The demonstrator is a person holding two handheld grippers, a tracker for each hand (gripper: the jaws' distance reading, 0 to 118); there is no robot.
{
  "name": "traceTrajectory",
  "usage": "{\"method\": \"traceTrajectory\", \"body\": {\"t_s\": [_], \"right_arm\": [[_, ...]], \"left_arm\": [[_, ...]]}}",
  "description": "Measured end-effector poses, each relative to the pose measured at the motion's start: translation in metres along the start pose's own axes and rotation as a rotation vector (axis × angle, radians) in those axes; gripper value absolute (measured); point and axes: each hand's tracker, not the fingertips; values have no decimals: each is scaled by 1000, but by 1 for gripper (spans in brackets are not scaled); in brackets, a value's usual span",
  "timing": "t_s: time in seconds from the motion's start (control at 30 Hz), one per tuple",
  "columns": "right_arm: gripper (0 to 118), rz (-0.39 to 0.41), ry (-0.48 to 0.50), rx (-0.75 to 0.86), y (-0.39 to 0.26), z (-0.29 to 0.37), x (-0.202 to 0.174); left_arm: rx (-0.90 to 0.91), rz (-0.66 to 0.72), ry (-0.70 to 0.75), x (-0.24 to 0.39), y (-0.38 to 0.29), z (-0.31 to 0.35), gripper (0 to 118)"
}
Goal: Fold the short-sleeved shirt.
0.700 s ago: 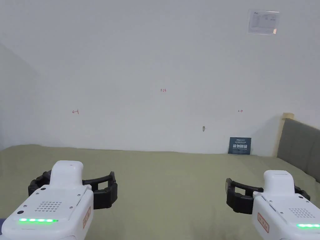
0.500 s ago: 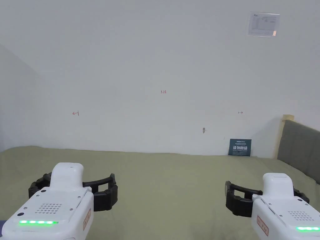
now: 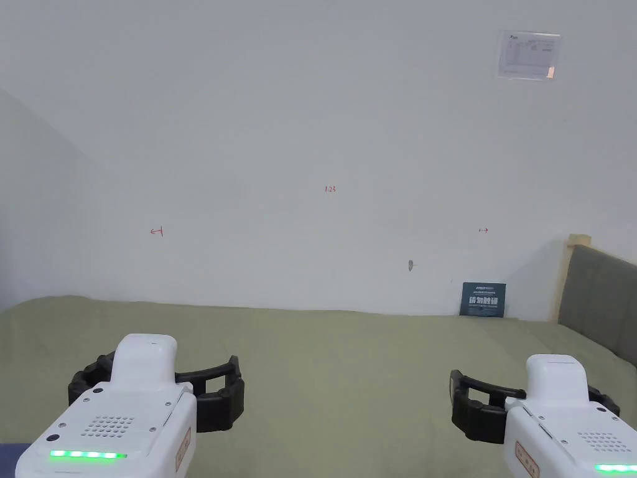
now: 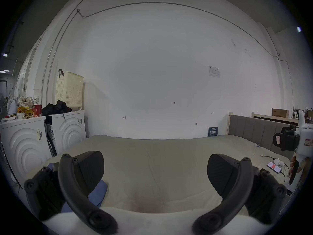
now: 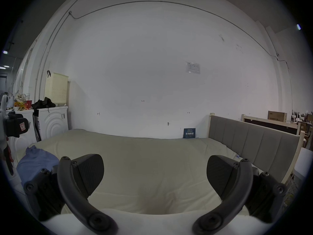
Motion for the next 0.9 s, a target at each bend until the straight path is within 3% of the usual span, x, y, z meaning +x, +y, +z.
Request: {"method": "traceTrajectory", "body": {"t_s": [0.9], "right_arm": [[118,-7,-10,-7,-8,6,2]], "left_arm": [[6,-11,-16,13,-6,5,118]]}}
